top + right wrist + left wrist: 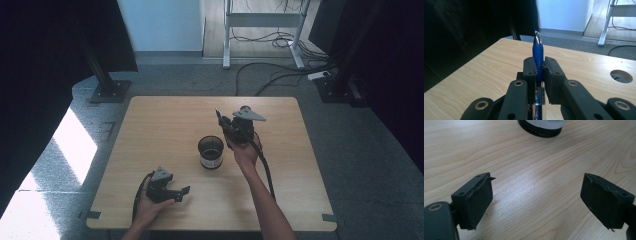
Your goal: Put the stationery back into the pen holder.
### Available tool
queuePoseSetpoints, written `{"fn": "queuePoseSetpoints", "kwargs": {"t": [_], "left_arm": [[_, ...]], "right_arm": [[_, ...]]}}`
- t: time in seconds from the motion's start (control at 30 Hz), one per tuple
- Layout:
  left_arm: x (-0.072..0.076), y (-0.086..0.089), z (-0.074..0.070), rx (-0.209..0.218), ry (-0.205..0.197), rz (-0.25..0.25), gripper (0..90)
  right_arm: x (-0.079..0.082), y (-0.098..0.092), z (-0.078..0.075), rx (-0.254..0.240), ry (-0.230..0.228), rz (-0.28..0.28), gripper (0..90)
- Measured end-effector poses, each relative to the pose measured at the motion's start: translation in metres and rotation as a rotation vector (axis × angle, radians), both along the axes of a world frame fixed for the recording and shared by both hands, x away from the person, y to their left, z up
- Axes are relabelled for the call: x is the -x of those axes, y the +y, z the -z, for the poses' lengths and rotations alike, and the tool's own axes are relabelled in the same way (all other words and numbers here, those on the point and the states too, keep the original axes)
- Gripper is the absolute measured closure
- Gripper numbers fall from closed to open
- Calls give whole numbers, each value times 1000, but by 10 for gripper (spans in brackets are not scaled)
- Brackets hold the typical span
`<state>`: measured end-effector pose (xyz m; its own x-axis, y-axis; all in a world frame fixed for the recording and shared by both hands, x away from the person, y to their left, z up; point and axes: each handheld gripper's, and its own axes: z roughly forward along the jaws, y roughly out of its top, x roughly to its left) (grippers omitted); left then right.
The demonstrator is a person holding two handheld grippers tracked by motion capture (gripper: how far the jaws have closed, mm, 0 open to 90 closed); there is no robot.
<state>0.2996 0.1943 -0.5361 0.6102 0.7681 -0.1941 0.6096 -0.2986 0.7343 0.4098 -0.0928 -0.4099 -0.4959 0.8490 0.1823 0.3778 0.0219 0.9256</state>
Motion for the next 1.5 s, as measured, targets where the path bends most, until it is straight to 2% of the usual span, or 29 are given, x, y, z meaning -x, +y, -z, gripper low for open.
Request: {"fn": "queuePoseSetpoints", "kwargs": {"t": [0.33, 0.7, 1.07, 1.5], "left_arm": [[0, 2, 0, 4, 6, -2, 110], [0, 1, 0, 5, 8, 1, 110], [0, 2, 0, 3, 17, 5, 110], [-1, 1, 3, -6, 25, 9, 111]], "right_arm": [[-10, 12, -5, -10, -5, -13, 789], [-19, 35, -6, 6, -9, -34, 789], [-31, 48, 6, 8, 10, -35, 788], [-38, 58, 16, 11, 15, -40, 787]]}}
